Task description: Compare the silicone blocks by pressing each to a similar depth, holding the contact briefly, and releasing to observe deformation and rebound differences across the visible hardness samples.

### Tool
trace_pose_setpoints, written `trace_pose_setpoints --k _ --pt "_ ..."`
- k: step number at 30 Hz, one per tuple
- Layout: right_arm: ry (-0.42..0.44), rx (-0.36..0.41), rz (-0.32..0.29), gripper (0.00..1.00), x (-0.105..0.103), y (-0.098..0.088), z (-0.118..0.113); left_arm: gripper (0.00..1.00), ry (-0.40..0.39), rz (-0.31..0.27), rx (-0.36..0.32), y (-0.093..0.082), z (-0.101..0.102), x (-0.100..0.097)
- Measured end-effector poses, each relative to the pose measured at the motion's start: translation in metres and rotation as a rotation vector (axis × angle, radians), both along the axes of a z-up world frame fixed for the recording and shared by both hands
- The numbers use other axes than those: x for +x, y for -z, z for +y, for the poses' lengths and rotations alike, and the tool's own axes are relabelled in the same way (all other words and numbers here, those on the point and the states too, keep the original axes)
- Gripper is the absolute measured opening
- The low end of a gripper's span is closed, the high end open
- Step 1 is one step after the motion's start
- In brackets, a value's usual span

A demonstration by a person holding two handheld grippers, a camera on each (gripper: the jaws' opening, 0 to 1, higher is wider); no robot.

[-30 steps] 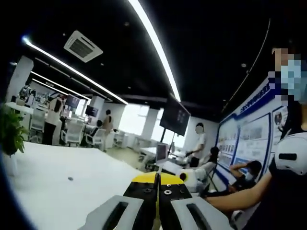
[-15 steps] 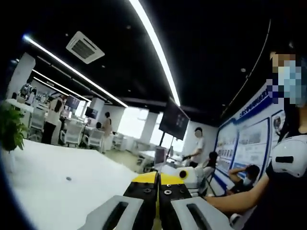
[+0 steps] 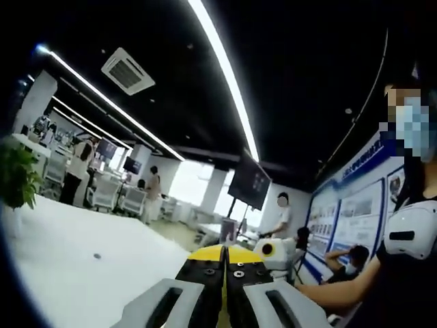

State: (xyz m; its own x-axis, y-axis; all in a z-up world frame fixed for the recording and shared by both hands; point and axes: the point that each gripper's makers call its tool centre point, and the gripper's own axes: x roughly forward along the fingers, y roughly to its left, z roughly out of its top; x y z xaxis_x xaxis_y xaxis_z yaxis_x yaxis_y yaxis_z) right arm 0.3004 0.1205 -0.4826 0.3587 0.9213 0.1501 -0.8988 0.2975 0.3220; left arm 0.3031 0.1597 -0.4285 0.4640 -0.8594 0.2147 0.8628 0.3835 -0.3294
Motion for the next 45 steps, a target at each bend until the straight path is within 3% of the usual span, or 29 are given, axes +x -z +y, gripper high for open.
trace_pose_setpoints --k 13,27,33,39,45 --pt "0.023 -0.055 -0.028 0.16 -0.006 -0.008 0.000 0.00 -0.027 0.012 -0.014 0.003 0.004 -0.002" --pt "0.025 -0.135 0.010 0.02 -0.018 -0.008 -0.002 0.00 -0.044 0.010 0.012 0.009 0.003 -0.007" --pt "0.015 -0.173 0.002 0.01 -0.025 -0.008 -0.003 0.00 -0.038 0.018 0.007 0.011 0.003 -0.014" --pt "-0.005 -0.163 0.027 0.01 -0.030 -0.008 -0.003 0.00 -0.056 -0.024 0.044 0.008 0.002 -0.019" --pt "-0.028 -0.163 0.029 0.01 -0.034 -0.011 -0.001 0.00 -0.041 -0.022 0.049 0.007 0.005 -0.024"
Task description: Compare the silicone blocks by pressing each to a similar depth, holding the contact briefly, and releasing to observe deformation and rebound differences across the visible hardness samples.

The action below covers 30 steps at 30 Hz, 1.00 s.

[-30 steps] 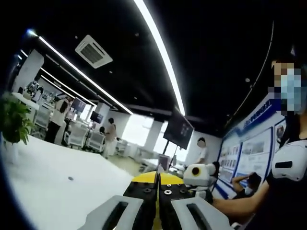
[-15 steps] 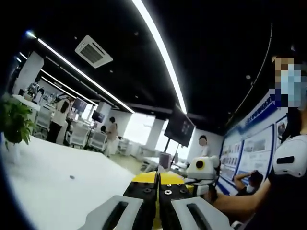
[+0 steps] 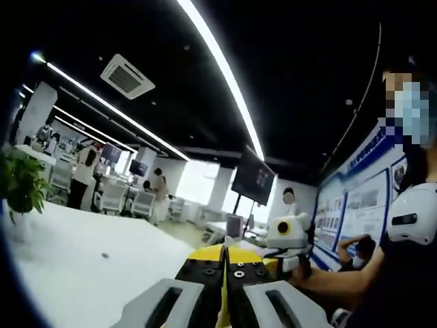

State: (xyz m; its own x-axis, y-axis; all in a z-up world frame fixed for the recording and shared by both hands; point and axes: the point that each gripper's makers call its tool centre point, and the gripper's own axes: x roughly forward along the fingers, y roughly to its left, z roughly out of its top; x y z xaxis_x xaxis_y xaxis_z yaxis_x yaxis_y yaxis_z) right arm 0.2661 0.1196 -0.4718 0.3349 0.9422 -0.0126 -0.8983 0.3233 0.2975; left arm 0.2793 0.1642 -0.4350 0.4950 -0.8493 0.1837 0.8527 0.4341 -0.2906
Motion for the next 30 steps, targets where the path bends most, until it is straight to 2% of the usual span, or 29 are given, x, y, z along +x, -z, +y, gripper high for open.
trace_pose_setpoints --k 9,12,19,30 --pt "-0.043 -0.005 -0.024 0.02 -0.009 0.000 0.005 0.00 0.029 -0.035 0.020 0.001 0.004 -0.010" --pt "-0.053 0.004 -0.033 0.02 -0.011 -0.002 0.007 0.00 0.033 -0.099 0.036 -0.002 0.005 -0.013" --pt "-0.076 0.011 -0.037 0.02 -0.013 -0.002 0.012 0.00 0.033 -0.081 0.053 0.002 0.006 -0.013" --pt "-0.101 -0.026 -0.053 0.02 -0.017 0.000 0.011 0.00 0.062 -0.060 0.076 0.006 0.003 -0.014"
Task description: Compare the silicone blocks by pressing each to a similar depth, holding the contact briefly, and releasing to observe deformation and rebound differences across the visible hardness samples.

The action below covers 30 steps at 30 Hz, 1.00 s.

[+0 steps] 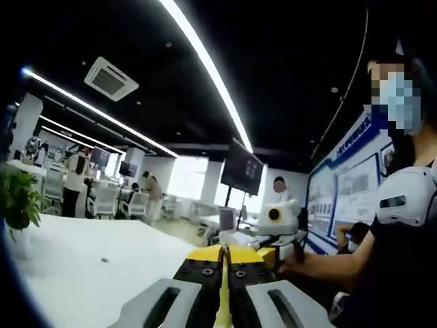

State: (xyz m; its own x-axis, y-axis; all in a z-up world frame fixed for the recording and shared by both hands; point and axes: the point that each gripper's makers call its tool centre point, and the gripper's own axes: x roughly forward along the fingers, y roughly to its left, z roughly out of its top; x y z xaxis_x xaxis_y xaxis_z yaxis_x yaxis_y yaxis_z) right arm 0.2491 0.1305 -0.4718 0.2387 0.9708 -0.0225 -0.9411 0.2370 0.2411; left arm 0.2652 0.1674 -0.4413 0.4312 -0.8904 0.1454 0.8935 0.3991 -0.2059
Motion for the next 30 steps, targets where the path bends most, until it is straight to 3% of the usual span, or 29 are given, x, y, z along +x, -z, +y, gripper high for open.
trace_pose_setpoints --k 25,30 --pt "0.014 -0.032 0.042 0.00 -0.0028 0.0052 0.0012 0.00 -0.048 0.008 0.017 0.0055 0.0017 -0.0041" --pt "0.008 -0.020 0.038 0.01 -0.0069 0.0035 0.0014 0.00 -0.035 0.027 -0.015 0.0039 0.0035 -0.0082"
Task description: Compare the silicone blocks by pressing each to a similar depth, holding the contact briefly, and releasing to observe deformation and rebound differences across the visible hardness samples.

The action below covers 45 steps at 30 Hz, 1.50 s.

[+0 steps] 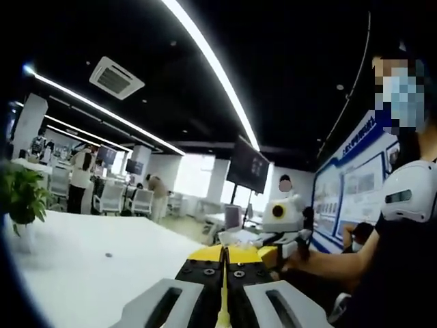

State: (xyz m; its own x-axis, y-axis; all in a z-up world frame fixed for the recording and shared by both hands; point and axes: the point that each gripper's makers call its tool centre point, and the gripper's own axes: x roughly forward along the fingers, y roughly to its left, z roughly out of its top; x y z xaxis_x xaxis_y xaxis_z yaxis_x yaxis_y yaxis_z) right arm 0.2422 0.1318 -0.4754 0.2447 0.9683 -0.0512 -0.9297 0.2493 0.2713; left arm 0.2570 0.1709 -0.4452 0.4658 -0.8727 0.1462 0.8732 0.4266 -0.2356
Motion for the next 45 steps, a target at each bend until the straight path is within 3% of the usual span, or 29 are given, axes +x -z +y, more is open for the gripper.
trace_pose_setpoints --k 4,7,9,12,14,17,24,28,31,34,38,41,45 --pt "0.003 0.003 -0.016 0.01 0.000 -0.001 0.001 0.00 -0.013 -0.008 -0.001 -0.001 0.000 0.000" --pt "-0.001 0.040 -0.024 0.04 0.000 -0.005 0.000 0.00 -0.018 0.011 -0.042 -0.005 0.002 0.000" --pt "0.034 0.052 -0.092 0.05 0.005 -0.006 0.001 0.00 -0.045 -0.007 -0.036 -0.007 0.001 0.003" --pt "0.044 0.064 -0.078 0.06 0.005 -0.004 0.000 0.00 -0.054 0.000 -0.036 -0.006 0.000 0.006" --pt "0.050 0.068 -0.114 0.07 0.006 -0.003 -0.002 0.00 -0.055 0.004 -0.039 -0.006 -0.001 0.006" --pt "0.046 0.068 -0.121 0.09 0.005 -0.002 -0.004 0.00 -0.053 0.006 -0.043 -0.005 -0.002 0.006" --pt "0.073 0.052 -0.150 0.17 0.007 0.005 -0.010 0.00 -0.056 0.005 -0.055 -0.005 -0.002 0.006" --pt "0.124 0.067 -0.175 0.28 0.012 0.004 -0.016 0.00 -0.070 0.004 -0.053 -0.003 0.001 0.009" --pt "0.174 0.058 -0.184 0.31 0.019 0.006 -0.024 0.00 -0.085 0.013 -0.051 0.001 0.005 0.013" --pt "0.257 0.019 -0.205 0.37 0.029 0.018 -0.036 0.00 -0.099 0.027 -0.053 0.005 0.009 0.016" --pt "0.328 -0.013 -0.176 0.41 0.032 0.043 -0.050 0.00 -0.121 0.046 -0.042 0.015 0.013 0.020" --pt "0.384 -0.081 -0.211 0.36 0.036 0.061 -0.062 0.00 -0.140 0.065 -0.039 0.023 0.013 0.023" --pt "0.416 -0.092 -0.169 0.41 0.035 0.084 -0.070 0.00 -0.159 0.081 -0.034 0.033 0.014 0.027"
